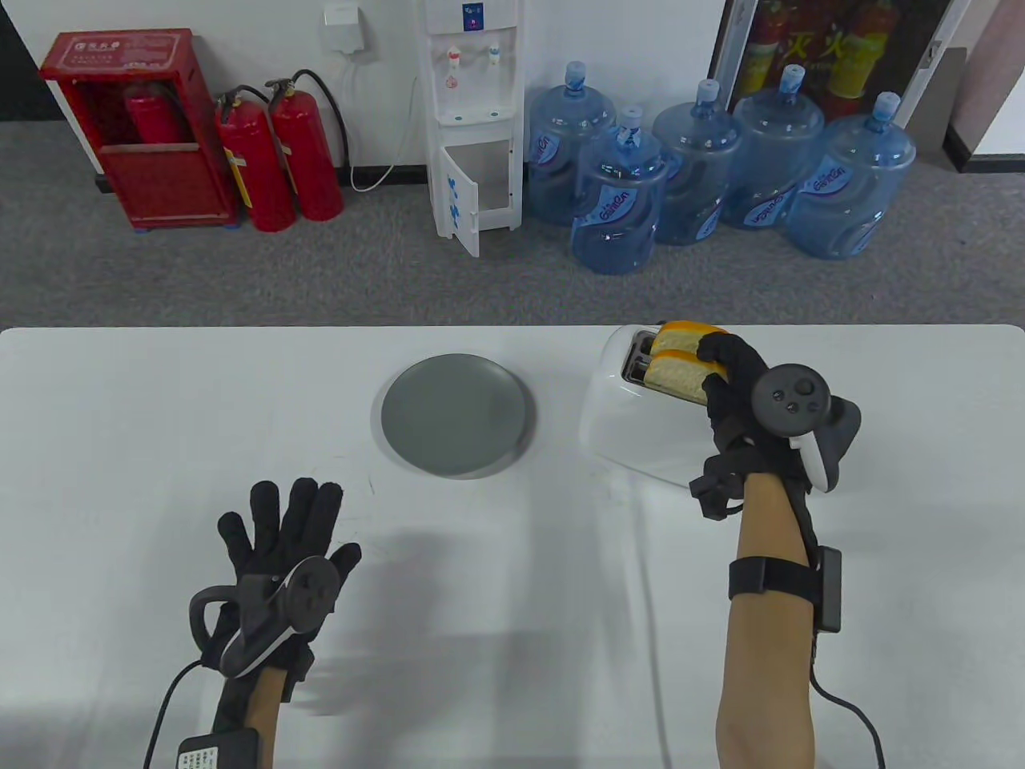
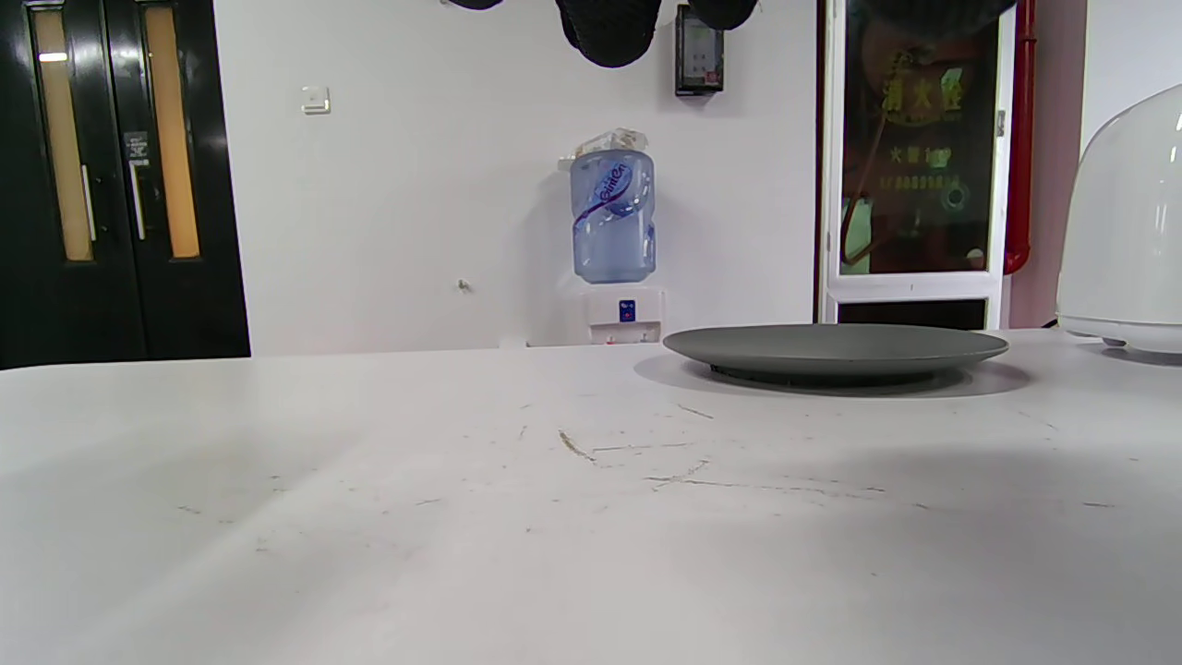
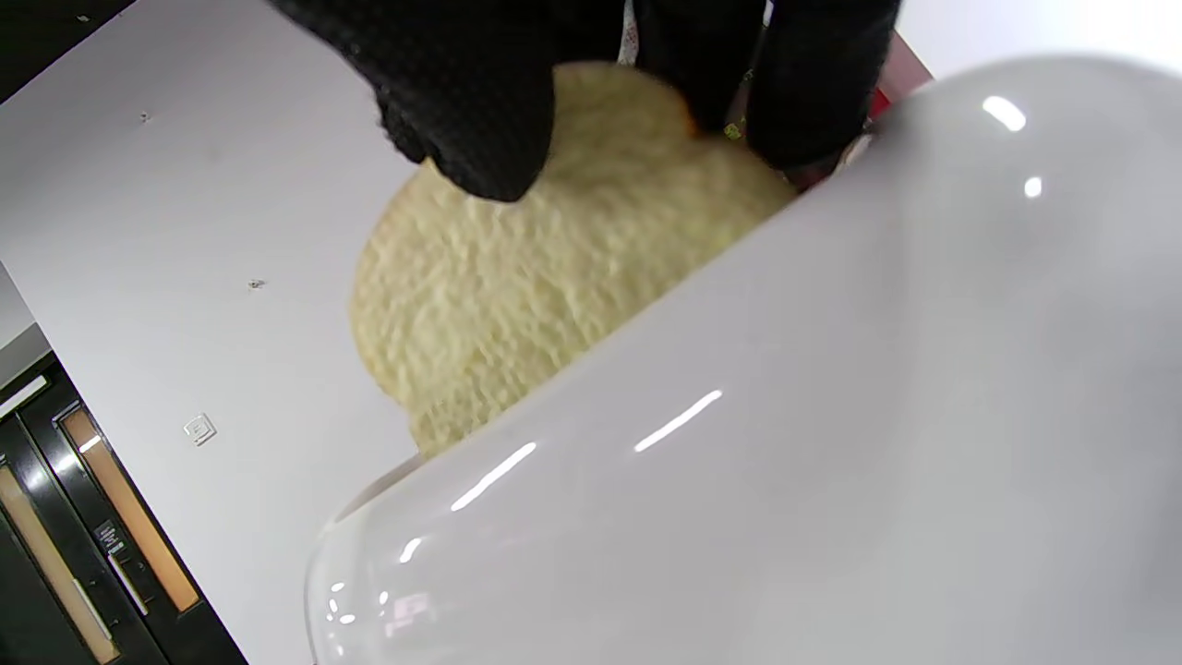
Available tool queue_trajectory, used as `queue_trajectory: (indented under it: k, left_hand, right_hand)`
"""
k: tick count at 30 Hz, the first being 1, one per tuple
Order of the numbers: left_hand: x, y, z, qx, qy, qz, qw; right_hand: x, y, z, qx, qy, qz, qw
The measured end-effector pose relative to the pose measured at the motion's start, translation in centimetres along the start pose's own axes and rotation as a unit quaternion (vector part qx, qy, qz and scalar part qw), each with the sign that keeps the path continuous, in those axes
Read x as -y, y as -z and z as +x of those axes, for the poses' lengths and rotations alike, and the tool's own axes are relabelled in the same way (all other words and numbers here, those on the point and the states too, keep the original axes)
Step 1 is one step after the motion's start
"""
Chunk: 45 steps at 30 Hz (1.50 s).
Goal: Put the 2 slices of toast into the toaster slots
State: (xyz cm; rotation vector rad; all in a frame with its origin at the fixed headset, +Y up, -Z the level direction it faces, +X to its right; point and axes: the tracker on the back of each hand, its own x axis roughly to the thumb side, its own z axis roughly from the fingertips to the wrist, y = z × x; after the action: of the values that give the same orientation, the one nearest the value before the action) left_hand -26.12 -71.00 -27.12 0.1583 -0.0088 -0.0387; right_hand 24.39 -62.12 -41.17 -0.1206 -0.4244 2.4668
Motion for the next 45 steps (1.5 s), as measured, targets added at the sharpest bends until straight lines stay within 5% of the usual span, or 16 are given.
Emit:
queue_trajectory:
  k: [9, 27, 45]
  left_hand:
    - [-0.1, -0.1, 0.2, 0.008, -0.008, 0.009, 1.000]
    - [-0.2, -0.5, 1.2, 0.029, -0.011, 0.017, 0.999]
    - [-0.1, -0.7, 2.4, 0.057, -0.017, 0.022, 0.998]
  right_hand:
    - [1.5, -0.6, 0.7, 0.001, -0.049, -0.004, 0.999]
    - [7.7, -3.3, 4.0, 0.051, 0.001, -0.062, 0.997]
    - [7.7, -9.3, 8.9, 0.174, -0.029, -0.113, 0.978]
